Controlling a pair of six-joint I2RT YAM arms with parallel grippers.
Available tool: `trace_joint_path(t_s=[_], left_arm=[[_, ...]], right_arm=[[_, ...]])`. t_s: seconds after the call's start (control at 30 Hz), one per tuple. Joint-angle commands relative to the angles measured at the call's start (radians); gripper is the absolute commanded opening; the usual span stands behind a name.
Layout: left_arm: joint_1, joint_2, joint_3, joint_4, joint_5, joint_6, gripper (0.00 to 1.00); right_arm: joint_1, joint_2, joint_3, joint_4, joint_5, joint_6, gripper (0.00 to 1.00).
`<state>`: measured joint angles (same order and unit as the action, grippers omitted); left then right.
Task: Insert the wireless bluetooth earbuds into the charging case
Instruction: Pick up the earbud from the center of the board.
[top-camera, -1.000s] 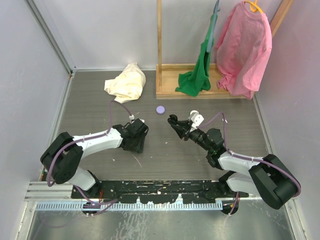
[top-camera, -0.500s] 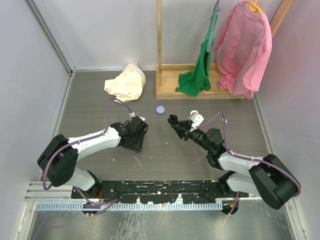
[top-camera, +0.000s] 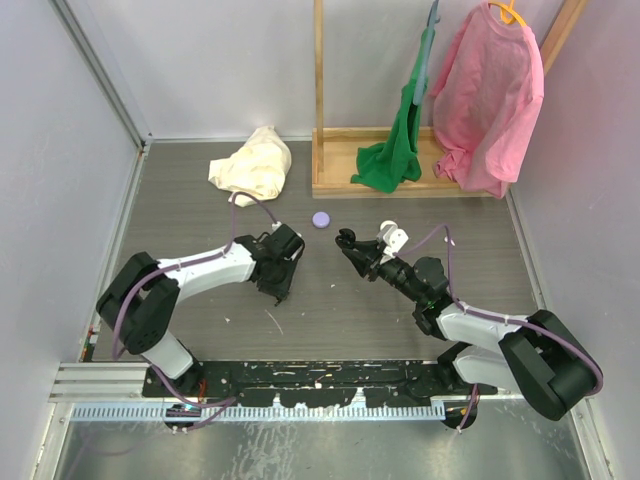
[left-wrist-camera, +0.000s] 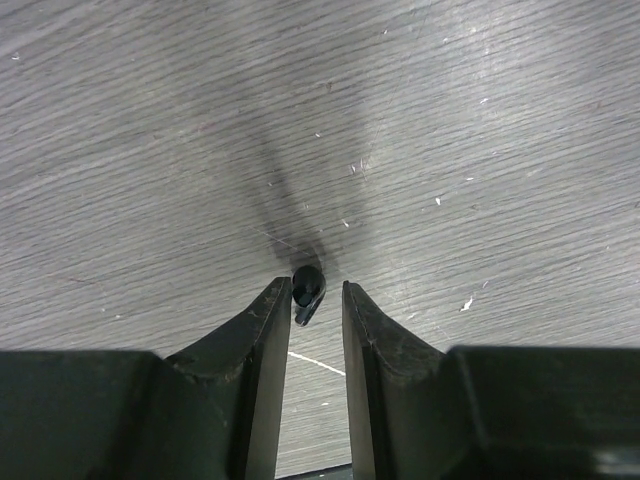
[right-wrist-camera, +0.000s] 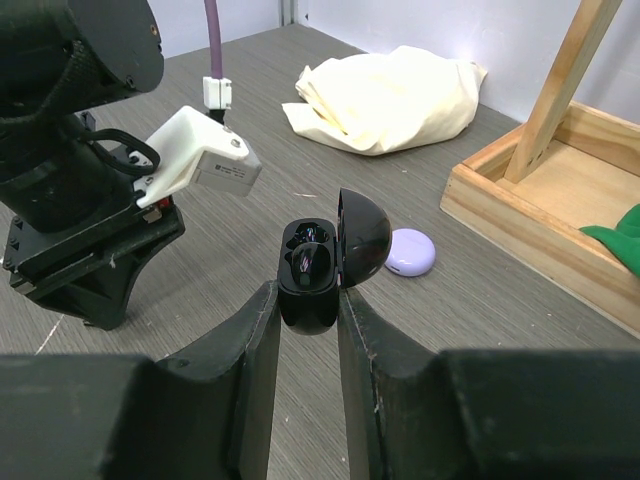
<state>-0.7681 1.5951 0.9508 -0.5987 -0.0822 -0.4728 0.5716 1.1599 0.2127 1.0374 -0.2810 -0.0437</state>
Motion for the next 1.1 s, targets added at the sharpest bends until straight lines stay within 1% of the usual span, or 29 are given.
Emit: trace_joint_path(t_s=[0.0, 0.43, 0.6, 0.87, 1.07], left_arm=[[0.013, 0.014, 0.043, -0.019, 0.037, 0.025, 0.28], [0.02, 0.073, 0.052, -0.034, 0.039, 0.035, 0.23], [0.02, 0.08, 0.053, -0.029, 0.049, 0.036, 0.17], [0.023, -0.034, 0.04, 0.005, 0.039, 0.049, 0.1], [0.025, -0.193, 0.033, 0.089, 0.06, 0.093, 0.07]], right_arm=[[-0.006, -0.028, 0.021, 0.05, 0.016, -0.009, 0.01], [-0.006, -0.027, 0.021, 0.047, 0.014, -0.008, 0.01], [-0.006, -0.029, 0.021, 0.048, 0.013, -0.008, 0.01], [-0.006, -0.057, 0.02, 0.05, -0.014, 0.001, 0.01], [-0.006, -0.083, 0.027, 0.047, -0.064, 0.017, 0.01]])
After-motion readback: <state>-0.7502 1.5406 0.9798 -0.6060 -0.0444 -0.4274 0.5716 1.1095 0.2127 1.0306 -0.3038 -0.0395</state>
